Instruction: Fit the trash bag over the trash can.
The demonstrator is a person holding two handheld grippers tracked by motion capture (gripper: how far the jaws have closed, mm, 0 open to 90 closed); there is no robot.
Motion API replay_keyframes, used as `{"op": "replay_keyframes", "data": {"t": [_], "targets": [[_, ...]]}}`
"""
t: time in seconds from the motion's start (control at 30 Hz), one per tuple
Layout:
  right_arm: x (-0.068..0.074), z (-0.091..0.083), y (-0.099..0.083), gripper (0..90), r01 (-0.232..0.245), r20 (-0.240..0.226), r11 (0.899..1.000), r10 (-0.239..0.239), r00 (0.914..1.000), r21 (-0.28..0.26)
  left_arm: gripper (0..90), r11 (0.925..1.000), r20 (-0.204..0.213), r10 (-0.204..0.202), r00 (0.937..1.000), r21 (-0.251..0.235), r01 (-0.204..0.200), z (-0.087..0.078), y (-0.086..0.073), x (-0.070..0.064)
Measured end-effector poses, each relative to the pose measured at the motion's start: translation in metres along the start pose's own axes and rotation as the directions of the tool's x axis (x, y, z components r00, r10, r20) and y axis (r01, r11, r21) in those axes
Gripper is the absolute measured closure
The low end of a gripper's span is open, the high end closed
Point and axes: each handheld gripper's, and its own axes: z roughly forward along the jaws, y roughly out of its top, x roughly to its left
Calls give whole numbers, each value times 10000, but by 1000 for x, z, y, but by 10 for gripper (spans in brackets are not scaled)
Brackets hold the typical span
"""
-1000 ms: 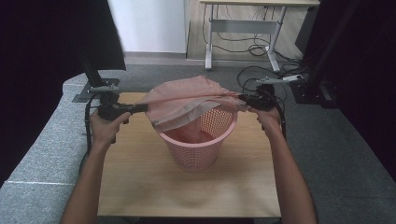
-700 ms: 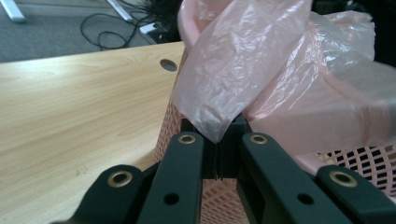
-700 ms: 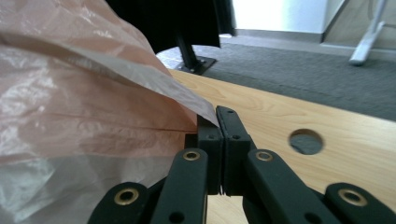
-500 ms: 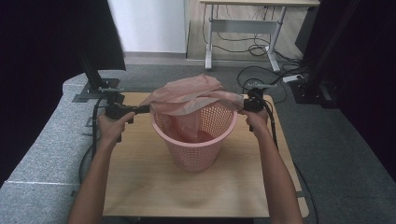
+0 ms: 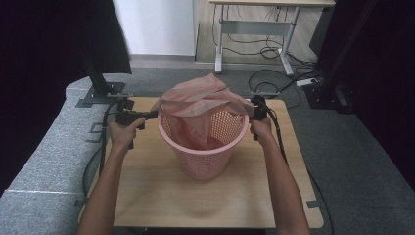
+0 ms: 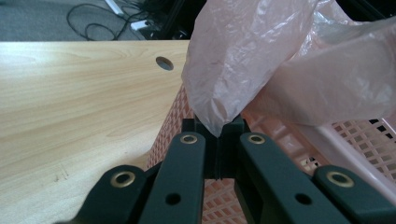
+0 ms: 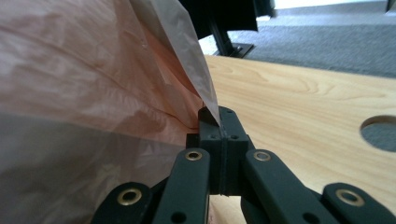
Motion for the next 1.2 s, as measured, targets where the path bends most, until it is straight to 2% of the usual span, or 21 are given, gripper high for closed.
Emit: {"op": "replay_keyframes", "data": {"t": [0.17,0.23,0.4,0.53,0.6,0.63,0.67,0.7,0.73,0.8,0.83,1.0,1.07,1.2], "targets": [[-5,5,-2,895,-368,-338,9992,374,9987,159,898,9988,197,-486,9986,67,485,6,2,7],[-6,7,-3,895,-423,-323,9986,434,9985,333,898,9981,243,-608,9979,66,606,8,2,10],[-5,10,-4,895,-510,-323,9969,530,9981,595,898,9973,209,-722,9972,174,719,12,1,11],[-5,2,-3,881,-389,100,9981,385,9992,484,897,9983,38,-529,9986,235,528,10,1,7],[-5,-11,0,684,-273,730,9996,270,9970,28,897,9993,96,-347,9994,144,346,7,0,4],[-6,-22,3,596,-355,1163,9989,390,9924,-321,896,9995,159,-306,9994,99,305,6,-1,3],[-7,-30,5,574,-360,1365,9978,433,9897,-557,896,9996,226,-275,9994,6,275,3,-2,2],[-8,-45,8,521,-249,1632,9942,418,9857,-1048,896,9997,223,-223,9995,-24,223,1,-2,1],[-9,-57,11,461,-211,1734,9902,450,9838,-1377,895,9998,203,-187,9996,-46,188,0,-3,1],[-9,-78,15,432,-254,1764,9840,569,9827,-1762,895,9998,211,-121,9997,-136,124,-4,-4,-1],[-7,-91,18,406,-44,1826,9825,390,9824,-1863,895,9998,217,-91,9997,-169,94,-6,-4,-1],[8,-120,24,327,345,1581,9844,-69,9874,-1724,895,9997,170,19,9999,-239,-15,-10,-4,-7],[9,-125,27,311,-29,709,9904,128,9974,-1379,895,9996,164,25,9999,-288,-20,-11,-5,-8],[16,-124,31,299,376,931,9956,-296,9952,-855,895,9994,169,74,9998,-353,-68,-14,-3,-11]]}}
